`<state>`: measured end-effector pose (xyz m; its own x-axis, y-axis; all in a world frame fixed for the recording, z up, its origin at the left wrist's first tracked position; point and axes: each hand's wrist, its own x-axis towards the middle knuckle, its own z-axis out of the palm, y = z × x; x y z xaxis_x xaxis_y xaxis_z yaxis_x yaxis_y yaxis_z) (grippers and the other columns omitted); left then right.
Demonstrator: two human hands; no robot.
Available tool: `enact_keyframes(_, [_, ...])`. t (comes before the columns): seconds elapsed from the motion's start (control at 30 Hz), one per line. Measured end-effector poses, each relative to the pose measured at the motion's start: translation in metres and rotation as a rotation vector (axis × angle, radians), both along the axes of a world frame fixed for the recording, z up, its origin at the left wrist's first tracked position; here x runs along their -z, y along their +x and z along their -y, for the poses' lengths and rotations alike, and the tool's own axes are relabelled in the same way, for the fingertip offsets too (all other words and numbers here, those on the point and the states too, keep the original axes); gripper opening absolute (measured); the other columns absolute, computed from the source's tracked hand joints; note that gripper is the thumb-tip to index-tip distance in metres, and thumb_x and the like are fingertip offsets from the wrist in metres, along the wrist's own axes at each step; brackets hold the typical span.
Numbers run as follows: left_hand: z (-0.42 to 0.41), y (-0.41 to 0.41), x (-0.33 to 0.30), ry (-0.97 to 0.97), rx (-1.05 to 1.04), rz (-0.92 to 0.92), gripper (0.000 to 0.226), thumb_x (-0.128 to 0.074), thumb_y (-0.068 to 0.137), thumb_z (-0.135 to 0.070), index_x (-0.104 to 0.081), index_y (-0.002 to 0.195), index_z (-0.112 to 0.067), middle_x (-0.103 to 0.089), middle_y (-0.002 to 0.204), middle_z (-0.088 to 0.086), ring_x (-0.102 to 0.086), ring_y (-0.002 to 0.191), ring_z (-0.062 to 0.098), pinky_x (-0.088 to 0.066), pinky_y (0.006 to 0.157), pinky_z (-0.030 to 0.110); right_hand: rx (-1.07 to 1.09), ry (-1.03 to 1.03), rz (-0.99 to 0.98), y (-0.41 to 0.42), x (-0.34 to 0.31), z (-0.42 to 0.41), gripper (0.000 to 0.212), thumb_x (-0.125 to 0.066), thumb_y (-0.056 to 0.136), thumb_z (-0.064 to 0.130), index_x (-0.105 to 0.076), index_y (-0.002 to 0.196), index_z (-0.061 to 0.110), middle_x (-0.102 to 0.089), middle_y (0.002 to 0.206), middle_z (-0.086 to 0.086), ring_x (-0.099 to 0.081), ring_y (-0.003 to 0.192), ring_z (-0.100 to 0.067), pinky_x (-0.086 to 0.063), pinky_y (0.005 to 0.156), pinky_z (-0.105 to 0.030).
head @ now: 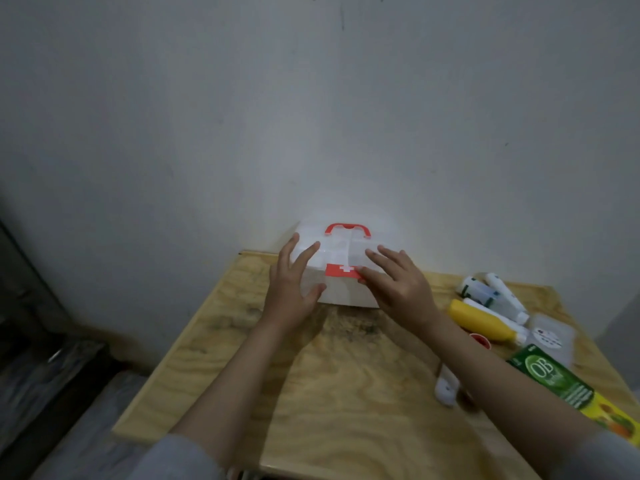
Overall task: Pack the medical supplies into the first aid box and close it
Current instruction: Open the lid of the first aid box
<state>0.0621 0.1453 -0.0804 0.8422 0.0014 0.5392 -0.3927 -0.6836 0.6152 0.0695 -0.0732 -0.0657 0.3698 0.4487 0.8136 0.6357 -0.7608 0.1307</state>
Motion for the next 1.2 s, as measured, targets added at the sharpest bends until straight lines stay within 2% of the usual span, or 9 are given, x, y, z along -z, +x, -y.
enact_keyframes(0.23, [0.016, -0.011, -0.003, -0.047, -0.059, 0.036, 0.067, -0.070, 0.079, -0.043, -0.039, 0.138, -0.040, -0.025, 0.155, -0.006, -0.030, 0.136, 0.025, -0.037, 0.097, 0.032, -0.003, 0.019, 0.042, -0.012, -0.010, 0.005, 0.023, -0.056, 0.089, 0.023, -0.071, 0.098, 0.009, -0.071, 0.106, -0.017, -0.065, 0.103, -0.038, -0.056, 0.078, -0.056])
enact_keyframes(0.43, [0.037, -0.021, -0.012, -0.141, -0.155, -0.034, 0.096, -0.069, 0.074, -0.056, -0.009, 0.148, -0.042, -0.007, 0.161, -0.004, -0.020, 0.143, 0.024, -0.038, 0.093, 0.032, 0.022, 0.049, 0.172, -0.015, -0.037, 0.006, 0.016, -0.060, 0.088, 0.022, -0.070, 0.093, 0.010, -0.073, 0.102, -0.015, -0.067, 0.101, -0.035, -0.056, 0.077, -0.051])
enact_keyframes(0.53, [0.041, -0.022, -0.011, -0.151, -0.179, -0.088, 0.102, -0.070, 0.073, -0.056, -0.001, 0.147, -0.045, -0.014, 0.160, -0.002, -0.023, 0.142, 0.025, -0.043, 0.096, 0.041, 0.024, 0.039, 0.203, -0.006, -0.053, 0.012, 0.013, -0.064, 0.087, 0.018, -0.072, 0.091, 0.009, -0.074, 0.099, -0.013, -0.069, 0.098, -0.032, -0.059, 0.075, -0.046])
enact_keyframes(0.67, [0.044, -0.022, -0.014, -0.240, -0.201, -0.121, 0.102, -0.076, 0.067, -0.056, -0.012, 0.145, -0.044, -0.037, 0.148, -0.002, -0.039, 0.129, 0.022, -0.049, 0.090, 0.042, 0.036, -0.029, 0.239, 0.015, -0.084, 0.017, 0.010, -0.066, 0.087, 0.017, -0.072, 0.090, 0.009, -0.076, 0.089, -0.011, -0.072, 0.088, -0.028, -0.060, 0.068, -0.035])
enact_keyframes(0.87, [0.046, -0.016, -0.022, -0.294, -0.216, -0.165, 0.110, -0.080, 0.061, -0.055, -0.014, 0.147, -0.039, -0.038, 0.148, 0.001, -0.043, 0.129, 0.024, -0.050, 0.095, 0.045, 0.191, -0.137, 0.118, 0.052, -0.112, 0.019, 0.008, -0.065, 0.084, 0.007, -0.065, 0.091, 0.011, -0.072, 0.085, -0.007, -0.067, 0.071, -0.025, -0.051, 0.048, -0.028])
enact_keyframes(0.97, [0.047, -0.015, -0.023, -0.300, -0.227, -0.189, 0.109, -0.080, 0.061, -0.055, -0.013, 0.146, -0.040, -0.037, 0.149, 0.000, -0.041, 0.130, 0.024, -0.049, 0.096, 0.046, 0.278, -0.179, -0.006, 0.065, -0.114, 0.016, 0.022, -0.068, 0.077, -0.002, -0.060, 0.094, 0.009, -0.069, 0.094, -0.010, -0.064, 0.078, -0.029, -0.053, 0.055, -0.033])
enact_keyframes(1.07, [0.047, -0.017, -0.024, -0.300, -0.230, -0.200, 0.108, -0.080, 0.061, -0.054, -0.013, 0.146, -0.040, -0.036, 0.148, 0.000, -0.041, 0.130, 0.024, -0.049, 0.095, 0.046, 0.366, -0.187, -0.154, 0.064, -0.121, 0.009, 0.038, -0.068, 0.075, -0.002, -0.054, 0.109, 0.008, -0.062, 0.119, -0.017, -0.059, 0.106, -0.037, -0.053, 0.082, -0.049])
enact_keyframes(1.13, [0.045, -0.018, -0.025, -0.313, -0.217, -0.208, 0.109, -0.080, 0.062, -0.051, -0.013, 0.146, -0.038, -0.035, 0.148, 0.001, -0.040, 0.130, 0.024, -0.049, 0.094, 0.045, 0.456, -0.229, -0.283, 0.064, -0.123, 0.008, 0.049, -0.063, 0.083, 0.008, -0.042, 0.127, 0.011, -0.044, 0.141, -0.018, -0.040, 0.131, -0.038, -0.034, 0.104, -0.059])
enact_keyframes(1.2, [0.042, -0.020, -0.026, -0.325, -0.208, -0.218, 0.110, -0.081, 0.063, -0.047, -0.012, 0.148, -0.035, -0.034, 0.148, 0.003, -0.039, 0.131, 0.026, -0.048, 0.094, 0.045, 0.506, -0.243, -0.377, 0.060, -0.125, 0.010, 0.057, -0.058, 0.088, 0.017, -0.031, 0.137, 0.017, -0.028, 0.151, -0.018, -0.024, 0.141, -0.035, -0.019, 0.111, -0.059])
